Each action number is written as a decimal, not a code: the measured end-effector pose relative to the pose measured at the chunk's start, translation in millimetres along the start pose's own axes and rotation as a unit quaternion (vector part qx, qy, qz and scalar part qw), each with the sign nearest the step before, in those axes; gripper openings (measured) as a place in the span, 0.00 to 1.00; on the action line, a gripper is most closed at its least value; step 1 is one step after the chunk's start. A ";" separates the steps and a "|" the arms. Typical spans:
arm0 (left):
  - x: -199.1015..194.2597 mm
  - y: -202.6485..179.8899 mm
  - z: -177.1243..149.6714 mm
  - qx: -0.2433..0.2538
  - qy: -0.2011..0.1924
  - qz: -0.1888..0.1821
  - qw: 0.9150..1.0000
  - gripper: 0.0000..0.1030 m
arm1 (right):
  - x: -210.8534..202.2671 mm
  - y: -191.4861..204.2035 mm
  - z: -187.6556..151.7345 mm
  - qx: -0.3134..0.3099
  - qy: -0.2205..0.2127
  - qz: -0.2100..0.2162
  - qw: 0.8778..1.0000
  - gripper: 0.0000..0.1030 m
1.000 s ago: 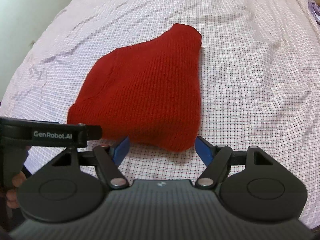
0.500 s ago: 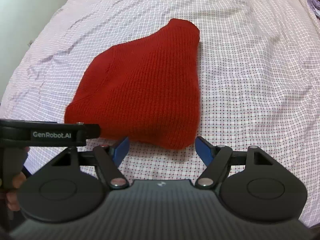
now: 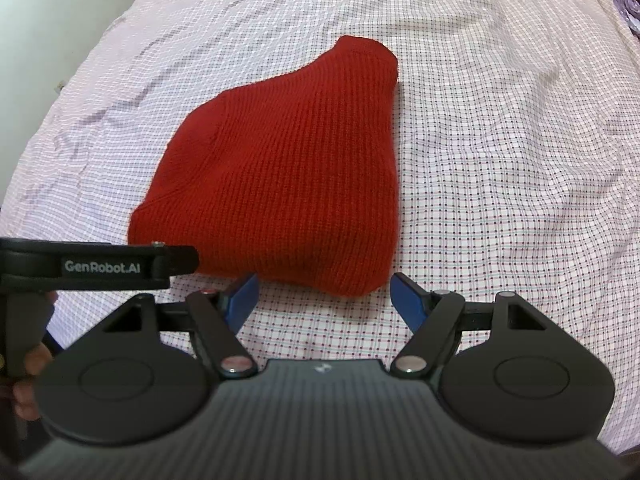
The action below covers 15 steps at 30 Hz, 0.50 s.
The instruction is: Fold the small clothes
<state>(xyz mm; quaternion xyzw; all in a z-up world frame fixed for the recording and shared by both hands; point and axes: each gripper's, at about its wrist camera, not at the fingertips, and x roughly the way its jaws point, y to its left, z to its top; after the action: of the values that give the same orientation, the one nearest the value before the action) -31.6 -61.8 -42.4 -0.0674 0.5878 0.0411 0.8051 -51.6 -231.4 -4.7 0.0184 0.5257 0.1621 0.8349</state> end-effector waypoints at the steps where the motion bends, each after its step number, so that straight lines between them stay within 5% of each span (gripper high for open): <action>1: 0.1 0.1 -0.1 0.000 0.000 0.000 1.000 0.96 | 0.0 -0.1 0.1 0.000 0.000 0.000 1.000 0.72; 15: -0.6 0.5 -0.7 -0.001 -0.003 0.004 1.000 0.96 | -1.1 2.1 -2.5 0.001 0.000 -0.001 1.000 0.72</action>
<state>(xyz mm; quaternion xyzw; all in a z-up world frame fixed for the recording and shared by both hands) -32.5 -61.4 -42.1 -0.0654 0.5856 0.0451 0.8067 -54.8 -230.1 -4.4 0.0190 0.5255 0.1607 0.8353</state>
